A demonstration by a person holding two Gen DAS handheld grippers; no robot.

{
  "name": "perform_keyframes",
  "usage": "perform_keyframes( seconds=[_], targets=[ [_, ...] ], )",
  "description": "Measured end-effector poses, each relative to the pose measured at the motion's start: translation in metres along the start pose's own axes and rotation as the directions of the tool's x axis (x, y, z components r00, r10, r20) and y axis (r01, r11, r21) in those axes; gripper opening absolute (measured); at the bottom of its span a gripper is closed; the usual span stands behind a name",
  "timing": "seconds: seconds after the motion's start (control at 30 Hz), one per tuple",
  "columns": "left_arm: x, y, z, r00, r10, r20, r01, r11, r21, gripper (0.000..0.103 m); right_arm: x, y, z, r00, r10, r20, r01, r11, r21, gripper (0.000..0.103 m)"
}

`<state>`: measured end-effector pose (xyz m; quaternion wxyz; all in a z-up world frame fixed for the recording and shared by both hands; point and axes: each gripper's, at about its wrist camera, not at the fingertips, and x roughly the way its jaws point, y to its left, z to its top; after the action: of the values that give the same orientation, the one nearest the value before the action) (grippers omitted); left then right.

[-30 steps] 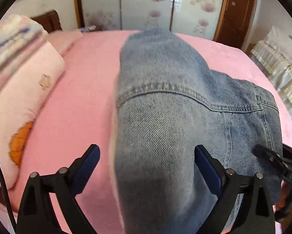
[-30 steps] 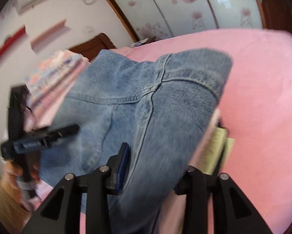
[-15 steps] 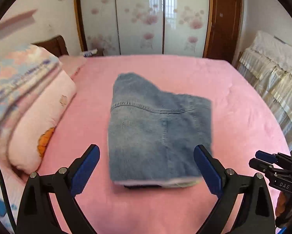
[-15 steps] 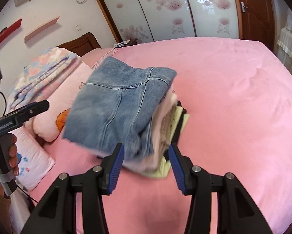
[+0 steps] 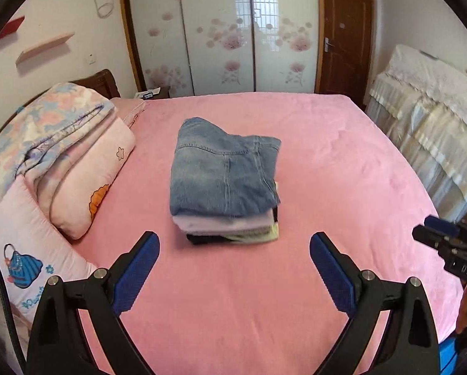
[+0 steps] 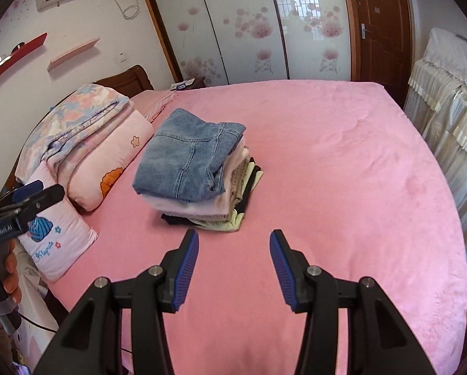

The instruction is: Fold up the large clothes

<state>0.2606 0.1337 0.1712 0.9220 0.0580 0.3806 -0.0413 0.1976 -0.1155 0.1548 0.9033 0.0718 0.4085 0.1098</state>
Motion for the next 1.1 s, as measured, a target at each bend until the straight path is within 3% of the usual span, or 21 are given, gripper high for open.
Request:
perform_keyframes(
  seconds=[0.2,0.43,0.57,0.73,0.97,1.1],
  targets=[
    [-0.057,-0.042,-0.045,0.999,-0.036,0.026,0.035,0.999,0.04,0.096,-0.056,0.001,-0.042,0.999,-0.028,0.033,0.029,0.999,-0.042,0.048],
    [-0.098,-0.079,-0.098,0.995,-0.084,0.047,0.083,0.996,0.009,0.097,-0.096,-0.007,-0.093,0.997,-0.044,0.065,0.047,0.997,-0.053,0.048],
    [-0.104,-0.092,-0.127,0.996,-0.078,0.052,0.079,0.997,-0.018,0.097,-0.109,-0.013,-0.125,0.994,-0.061,0.089,0.066,0.996,-0.052,0.054],
    [-0.107,-0.108,-0.172,0.993,0.018,0.114,-0.012,0.999,-0.047,0.097,-0.121,-0.022,-0.166,0.986,-0.092,0.141,0.096,0.995,-0.021,0.061],
    [-0.097,-0.119,-0.218,0.996,0.009,0.084,0.001,0.994,-0.107,0.097,-0.12,-0.028,-0.214,0.975,-0.151,0.163,0.147,0.988,0.036,0.062],
    [-0.095,-0.131,-0.237,0.998,0.01,0.07,-0.003,0.996,-0.088,0.097,-0.117,-0.032,-0.234,0.976,-0.16,0.15,0.15,0.986,0.076,0.062]
  ],
)
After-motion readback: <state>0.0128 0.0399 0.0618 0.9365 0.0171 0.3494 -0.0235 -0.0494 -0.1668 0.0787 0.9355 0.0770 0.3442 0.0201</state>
